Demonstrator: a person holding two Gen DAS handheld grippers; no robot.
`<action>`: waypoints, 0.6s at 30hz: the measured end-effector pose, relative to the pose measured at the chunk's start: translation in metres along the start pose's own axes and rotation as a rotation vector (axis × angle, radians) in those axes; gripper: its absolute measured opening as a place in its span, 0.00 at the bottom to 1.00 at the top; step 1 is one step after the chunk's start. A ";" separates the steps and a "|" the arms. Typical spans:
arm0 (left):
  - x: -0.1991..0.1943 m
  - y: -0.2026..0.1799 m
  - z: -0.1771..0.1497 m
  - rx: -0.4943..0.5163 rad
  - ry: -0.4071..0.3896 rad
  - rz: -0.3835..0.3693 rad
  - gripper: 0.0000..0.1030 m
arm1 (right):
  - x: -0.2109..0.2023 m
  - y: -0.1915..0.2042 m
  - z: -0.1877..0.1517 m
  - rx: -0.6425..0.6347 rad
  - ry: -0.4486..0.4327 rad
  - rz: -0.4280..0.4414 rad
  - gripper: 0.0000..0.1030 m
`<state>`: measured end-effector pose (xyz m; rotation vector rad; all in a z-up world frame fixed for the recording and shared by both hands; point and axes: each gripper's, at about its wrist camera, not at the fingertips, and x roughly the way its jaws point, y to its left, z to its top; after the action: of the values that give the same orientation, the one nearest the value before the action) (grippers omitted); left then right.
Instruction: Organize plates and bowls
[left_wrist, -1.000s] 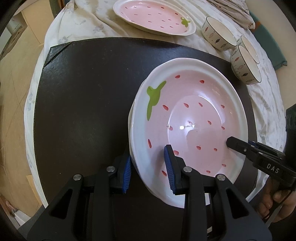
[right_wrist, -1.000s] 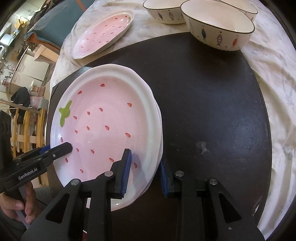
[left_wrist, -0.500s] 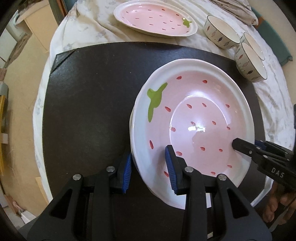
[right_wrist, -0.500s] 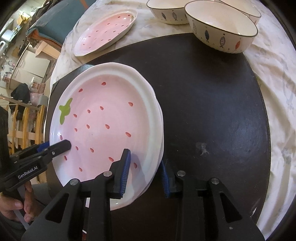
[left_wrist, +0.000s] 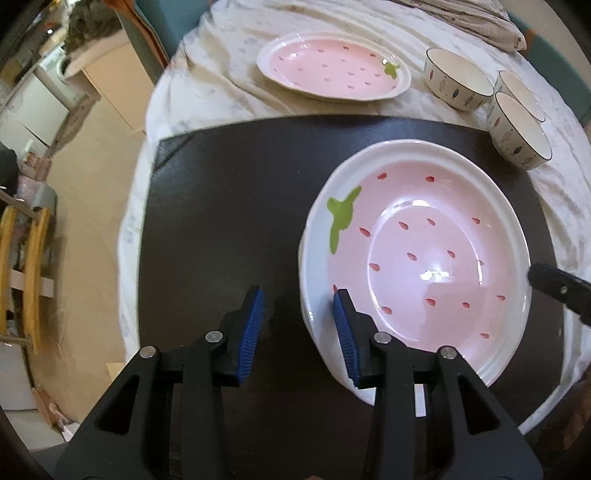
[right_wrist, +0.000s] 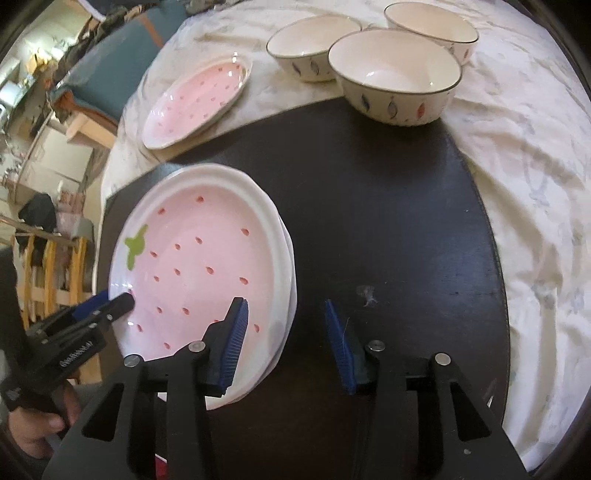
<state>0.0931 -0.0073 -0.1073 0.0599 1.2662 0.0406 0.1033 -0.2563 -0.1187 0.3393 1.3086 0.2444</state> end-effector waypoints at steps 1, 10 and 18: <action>-0.002 0.000 0.001 -0.003 -0.007 0.005 0.34 | -0.004 0.000 -0.001 0.005 -0.013 0.004 0.45; -0.034 0.023 0.011 -0.114 -0.134 0.014 0.51 | -0.035 0.005 -0.001 0.017 -0.129 0.037 0.64; -0.051 0.032 0.025 -0.128 -0.210 0.018 1.00 | -0.059 0.018 0.010 -0.003 -0.258 0.057 0.83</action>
<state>0.1021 0.0203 -0.0485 -0.0347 1.0506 0.1280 0.0984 -0.2617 -0.0565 0.3929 1.0456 0.2418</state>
